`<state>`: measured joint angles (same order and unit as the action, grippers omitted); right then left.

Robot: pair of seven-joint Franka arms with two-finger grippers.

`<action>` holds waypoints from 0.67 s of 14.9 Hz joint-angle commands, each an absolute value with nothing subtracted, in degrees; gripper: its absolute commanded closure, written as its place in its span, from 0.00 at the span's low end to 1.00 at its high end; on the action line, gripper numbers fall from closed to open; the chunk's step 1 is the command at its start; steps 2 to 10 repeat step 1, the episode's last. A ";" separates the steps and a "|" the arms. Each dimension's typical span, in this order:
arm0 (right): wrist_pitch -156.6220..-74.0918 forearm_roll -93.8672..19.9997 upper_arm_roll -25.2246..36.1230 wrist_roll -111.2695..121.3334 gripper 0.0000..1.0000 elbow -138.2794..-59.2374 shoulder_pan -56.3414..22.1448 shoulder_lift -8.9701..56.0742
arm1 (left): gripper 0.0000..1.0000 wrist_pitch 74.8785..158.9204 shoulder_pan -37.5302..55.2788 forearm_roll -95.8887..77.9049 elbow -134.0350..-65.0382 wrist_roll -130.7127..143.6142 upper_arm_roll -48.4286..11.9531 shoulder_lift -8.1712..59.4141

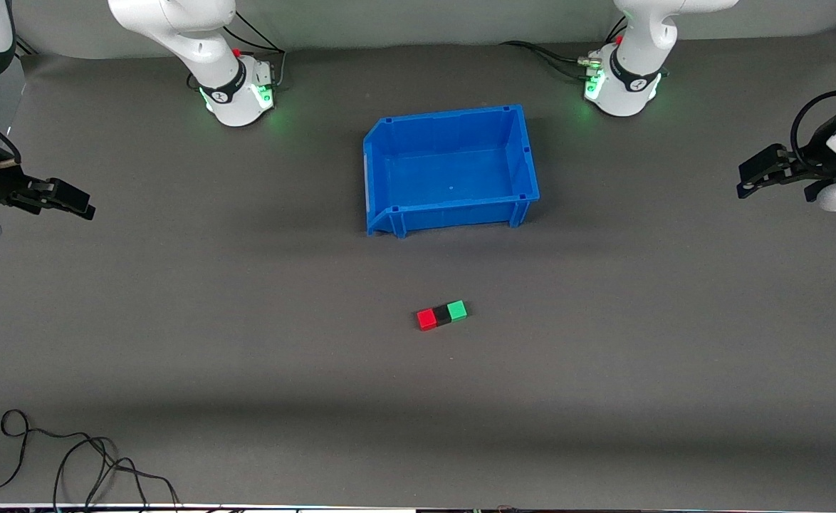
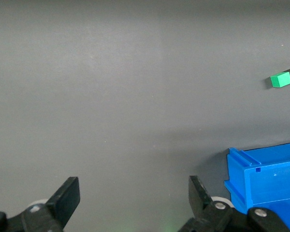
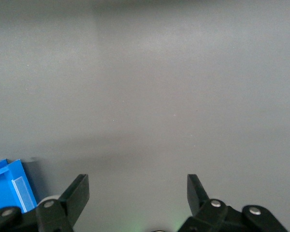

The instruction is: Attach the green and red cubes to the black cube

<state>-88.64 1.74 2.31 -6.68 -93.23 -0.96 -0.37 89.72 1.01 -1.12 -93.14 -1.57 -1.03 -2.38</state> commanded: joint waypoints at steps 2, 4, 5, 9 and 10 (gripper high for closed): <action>-87.98 2.81 2.55 -5.63 0.09 -93.08 -1.41 -0.62 | 0.00 88.86 0.79 -0.35 -93.16 -1.58 -1.49 -3.16; -87.98 2.81 2.55 -5.63 0.09 -93.08 -1.41 -0.62 | 0.00 88.86 0.79 -0.35 -93.16 -1.58 -1.49 -3.16; -87.98 2.81 2.55 -5.63 0.09 -93.08 -1.41 -0.62 | 0.00 88.86 0.79 -0.35 -93.16 -1.58 -1.49 -3.16; -87.98 2.81 2.55 -5.63 0.09 -93.08 -1.41 -0.62 | 0.00 88.86 0.79 -0.35 -93.16 -1.58 -1.49 -3.16; -87.98 2.81 2.55 -5.63 0.09 -93.08 -1.41 -0.62 | 0.00 88.86 0.79 -0.35 -93.16 -1.58 -1.49 -3.16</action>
